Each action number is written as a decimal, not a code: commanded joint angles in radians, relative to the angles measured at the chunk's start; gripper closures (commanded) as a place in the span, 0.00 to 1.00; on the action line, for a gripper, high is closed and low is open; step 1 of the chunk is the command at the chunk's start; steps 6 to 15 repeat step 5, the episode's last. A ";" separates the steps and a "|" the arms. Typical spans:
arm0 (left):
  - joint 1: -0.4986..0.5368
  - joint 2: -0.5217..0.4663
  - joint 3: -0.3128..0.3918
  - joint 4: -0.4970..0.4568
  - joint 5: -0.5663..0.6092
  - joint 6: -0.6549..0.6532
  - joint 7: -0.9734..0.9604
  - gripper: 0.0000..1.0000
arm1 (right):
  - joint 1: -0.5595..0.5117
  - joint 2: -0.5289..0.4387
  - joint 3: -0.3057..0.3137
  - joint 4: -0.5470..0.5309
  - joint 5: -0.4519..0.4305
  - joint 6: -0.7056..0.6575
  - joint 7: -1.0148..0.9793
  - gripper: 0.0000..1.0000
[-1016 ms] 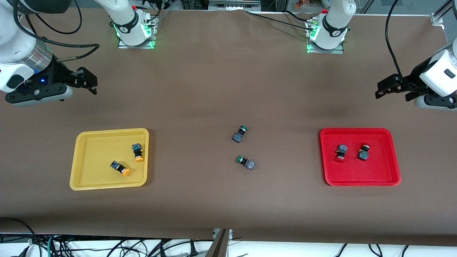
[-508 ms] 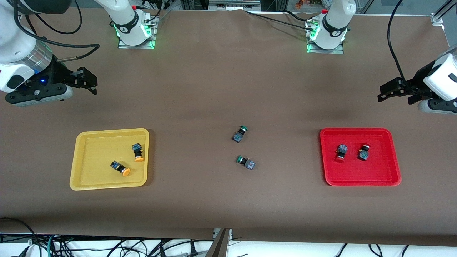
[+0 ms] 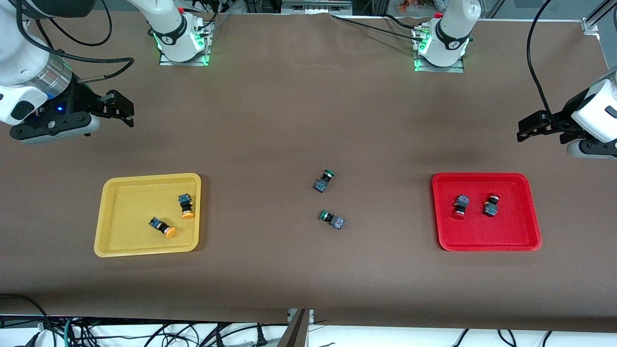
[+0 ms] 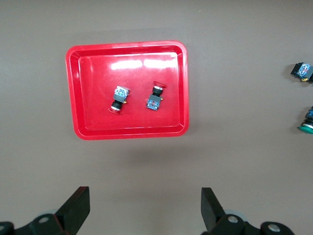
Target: Place red and yellow buttons in trays
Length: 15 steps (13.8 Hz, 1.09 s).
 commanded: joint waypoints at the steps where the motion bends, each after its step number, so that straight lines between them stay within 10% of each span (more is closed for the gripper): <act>1: -0.005 0.019 0.001 0.041 0.019 -0.029 0.020 0.00 | -0.009 0.010 0.004 0.024 0.017 -0.020 0.010 0.00; 15: -0.001 0.019 0.002 0.043 0.015 -0.029 0.022 0.00 | -0.008 0.010 0.004 0.025 0.017 -0.018 0.010 0.00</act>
